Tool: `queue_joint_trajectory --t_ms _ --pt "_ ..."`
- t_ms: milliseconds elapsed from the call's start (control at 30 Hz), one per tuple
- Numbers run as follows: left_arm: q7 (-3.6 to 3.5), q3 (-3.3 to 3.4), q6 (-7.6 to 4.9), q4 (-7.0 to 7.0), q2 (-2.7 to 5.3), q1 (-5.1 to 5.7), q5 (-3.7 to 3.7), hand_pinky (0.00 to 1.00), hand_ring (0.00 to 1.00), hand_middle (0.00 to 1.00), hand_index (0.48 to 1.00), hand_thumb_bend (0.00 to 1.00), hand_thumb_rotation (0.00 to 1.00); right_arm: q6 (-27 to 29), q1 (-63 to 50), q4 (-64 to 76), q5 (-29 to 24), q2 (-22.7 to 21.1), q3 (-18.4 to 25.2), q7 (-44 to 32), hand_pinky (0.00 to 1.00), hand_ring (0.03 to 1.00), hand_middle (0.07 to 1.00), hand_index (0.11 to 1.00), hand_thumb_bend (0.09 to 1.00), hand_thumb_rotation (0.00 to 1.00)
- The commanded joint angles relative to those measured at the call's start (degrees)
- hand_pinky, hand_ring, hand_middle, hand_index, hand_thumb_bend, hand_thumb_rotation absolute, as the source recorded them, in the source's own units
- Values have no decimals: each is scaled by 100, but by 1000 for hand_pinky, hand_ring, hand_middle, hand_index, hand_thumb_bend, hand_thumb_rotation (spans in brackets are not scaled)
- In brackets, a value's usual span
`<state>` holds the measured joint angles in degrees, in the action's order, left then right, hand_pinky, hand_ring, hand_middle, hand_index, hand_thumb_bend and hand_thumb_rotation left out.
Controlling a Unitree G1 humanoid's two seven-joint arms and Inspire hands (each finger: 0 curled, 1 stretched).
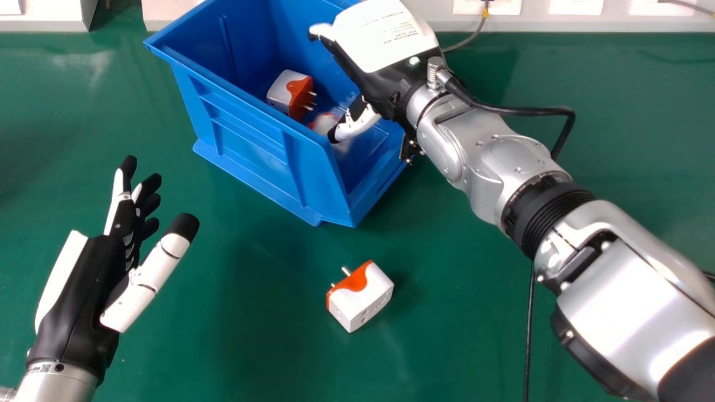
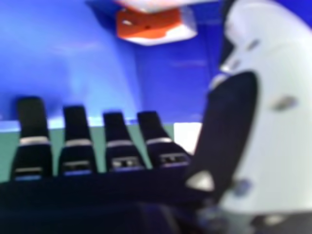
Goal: Pick all objects and put in blue box
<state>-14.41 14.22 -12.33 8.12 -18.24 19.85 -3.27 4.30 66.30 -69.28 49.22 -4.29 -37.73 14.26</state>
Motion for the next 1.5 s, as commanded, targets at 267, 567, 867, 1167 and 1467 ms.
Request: queue_joint_trajectory --t_ms 267,567,867,1167,1467 --pt "38 -73 -11 -43 62 -149 -22 956 980 987 972 656 765 136 -447 985 -331 -557 438 300 707 895 936 883 397 307" --pt "49 -90 24 -136 52 -289 48 961 982 989 972 663 771 28 -1976 3778 -212 -1466 996 351 747 937 962 918 376 311" --pt "60 -58 -72 -351 21 -420 72 968 987 993 975 653 776 -589 -3853 6869 -128 -1957 1952 88 775 953 972 935 372 323" --pt "49 -6 -115 -312 38 -307 72 966 991 993 976 655 782 -1110 -5740 9382 -109 -1994 3036 -719 794 951 971 938 367 323" --pt "21 83 -145 -208 1 -148 52 971 995 995 981 617 781 -1617 -7706 10945 277 -1449 3592 -1097 774 922 949 931 398 315"
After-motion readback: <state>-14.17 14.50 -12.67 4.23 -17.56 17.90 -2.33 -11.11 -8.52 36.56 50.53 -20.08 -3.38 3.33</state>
